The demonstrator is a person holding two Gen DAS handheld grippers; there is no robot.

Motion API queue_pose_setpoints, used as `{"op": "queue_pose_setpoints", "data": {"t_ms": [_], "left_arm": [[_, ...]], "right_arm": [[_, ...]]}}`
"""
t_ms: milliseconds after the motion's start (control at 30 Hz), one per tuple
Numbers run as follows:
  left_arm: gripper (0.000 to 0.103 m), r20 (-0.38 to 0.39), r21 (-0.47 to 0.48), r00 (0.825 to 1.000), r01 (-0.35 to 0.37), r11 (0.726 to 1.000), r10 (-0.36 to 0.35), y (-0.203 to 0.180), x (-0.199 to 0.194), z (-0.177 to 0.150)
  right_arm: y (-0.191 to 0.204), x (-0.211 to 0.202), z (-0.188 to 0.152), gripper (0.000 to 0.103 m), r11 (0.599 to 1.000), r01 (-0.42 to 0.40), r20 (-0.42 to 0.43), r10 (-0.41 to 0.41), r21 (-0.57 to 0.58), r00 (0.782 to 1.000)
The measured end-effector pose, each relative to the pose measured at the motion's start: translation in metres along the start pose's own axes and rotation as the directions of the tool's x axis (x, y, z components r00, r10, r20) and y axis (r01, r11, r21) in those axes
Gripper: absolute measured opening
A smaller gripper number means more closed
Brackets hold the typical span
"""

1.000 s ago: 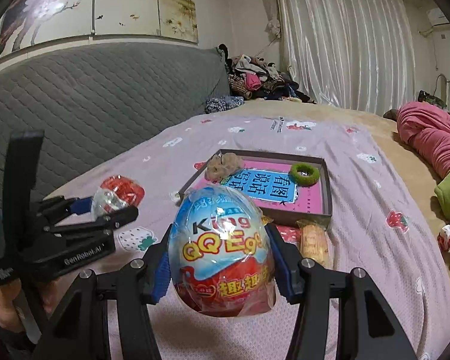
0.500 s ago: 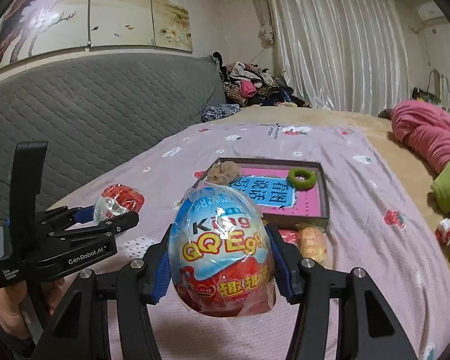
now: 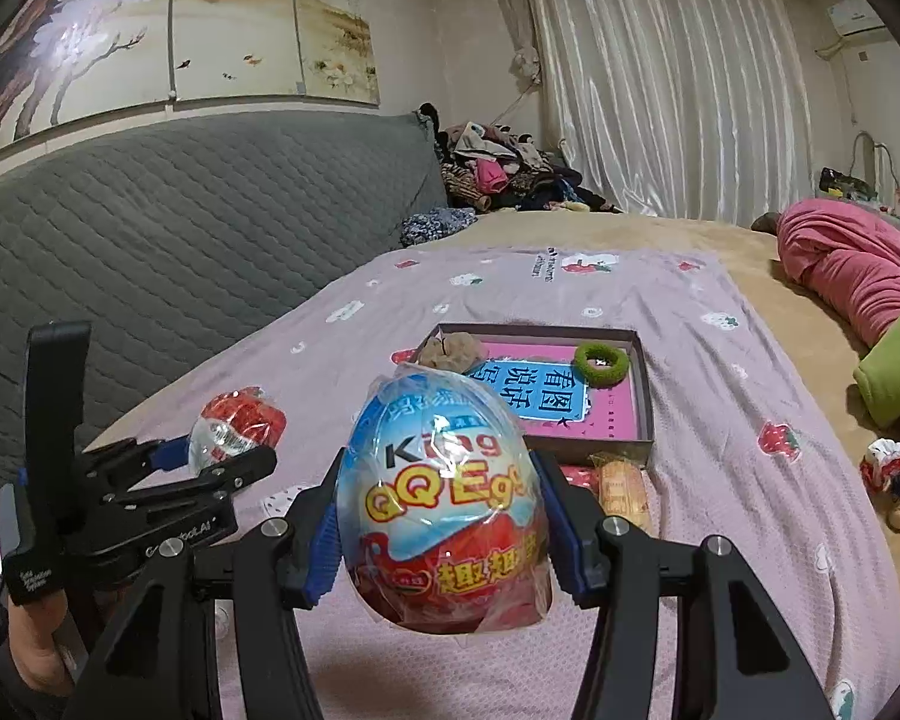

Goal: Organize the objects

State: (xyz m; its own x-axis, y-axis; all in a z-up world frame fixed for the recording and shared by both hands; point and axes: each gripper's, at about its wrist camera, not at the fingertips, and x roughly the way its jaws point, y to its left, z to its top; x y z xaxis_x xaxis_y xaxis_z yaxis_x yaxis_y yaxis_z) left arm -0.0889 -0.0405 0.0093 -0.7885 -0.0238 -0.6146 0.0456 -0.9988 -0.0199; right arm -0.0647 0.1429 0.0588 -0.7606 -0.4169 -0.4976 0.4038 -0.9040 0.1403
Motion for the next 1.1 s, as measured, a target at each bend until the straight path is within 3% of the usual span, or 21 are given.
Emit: {"op": "queue_pose_setpoints", "data": {"t_ms": [233,1100], "left_arm": [[0.054,0.021,0.025,1.0,-0.002,1.0,0.002,-0.007,-0.019,0.016],[0.054,0.118,0.034,0.993,0.018,0.999,-0.022,-0.032,-0.054,0.121]], "right_arm": [[0.005,-0.007,0.013,0.056,1.0,-0.003,-0.012,0.003,0.0,1.0],[0.005,-0.045,0.104,0.057,0.995,0.031,0.099,-0.022,-0.091,0.995]]}}
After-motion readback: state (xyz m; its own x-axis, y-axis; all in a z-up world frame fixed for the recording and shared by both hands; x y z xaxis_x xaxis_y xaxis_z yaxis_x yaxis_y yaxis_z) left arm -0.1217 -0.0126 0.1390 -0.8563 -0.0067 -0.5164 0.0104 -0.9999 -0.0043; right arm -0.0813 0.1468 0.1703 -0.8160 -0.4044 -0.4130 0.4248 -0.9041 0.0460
